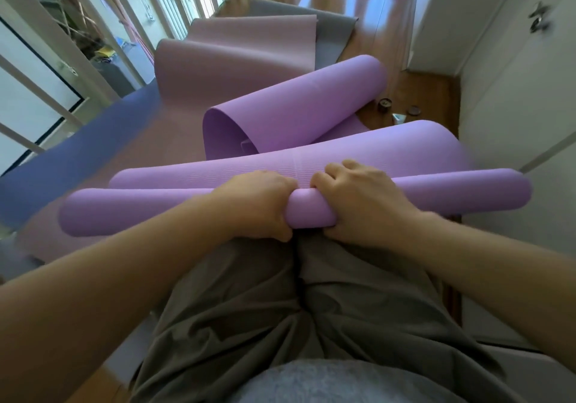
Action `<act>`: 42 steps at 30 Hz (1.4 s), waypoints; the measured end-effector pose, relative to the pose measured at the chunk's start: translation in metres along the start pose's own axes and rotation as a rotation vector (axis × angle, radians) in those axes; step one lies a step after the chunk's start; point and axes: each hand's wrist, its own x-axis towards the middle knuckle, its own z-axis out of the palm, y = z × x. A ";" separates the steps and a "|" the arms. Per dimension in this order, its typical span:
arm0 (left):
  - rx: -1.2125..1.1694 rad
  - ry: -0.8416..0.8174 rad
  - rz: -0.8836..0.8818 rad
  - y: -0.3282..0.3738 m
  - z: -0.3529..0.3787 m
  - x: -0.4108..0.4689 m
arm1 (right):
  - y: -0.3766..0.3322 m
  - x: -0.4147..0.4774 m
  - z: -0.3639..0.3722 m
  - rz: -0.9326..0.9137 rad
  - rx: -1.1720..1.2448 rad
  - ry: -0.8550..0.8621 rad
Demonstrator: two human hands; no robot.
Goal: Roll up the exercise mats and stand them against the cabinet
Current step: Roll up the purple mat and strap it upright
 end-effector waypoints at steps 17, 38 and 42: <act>0.068 0.149 -0.077 -0.016 -0.002 -0.008 | 0.016 0.007 -0.011 -0.014 -0.023 -0.001; 0.286 0.297 0.039 0.004 0.032 -0.047 | -0.011 -0.018 -0.026 0.037 0.155 -0.298; 0.083 0.052 0.057 -0.008 0.020 -0.031 | -0.031 -0.023 -0.022 0.003 0.008 -0.145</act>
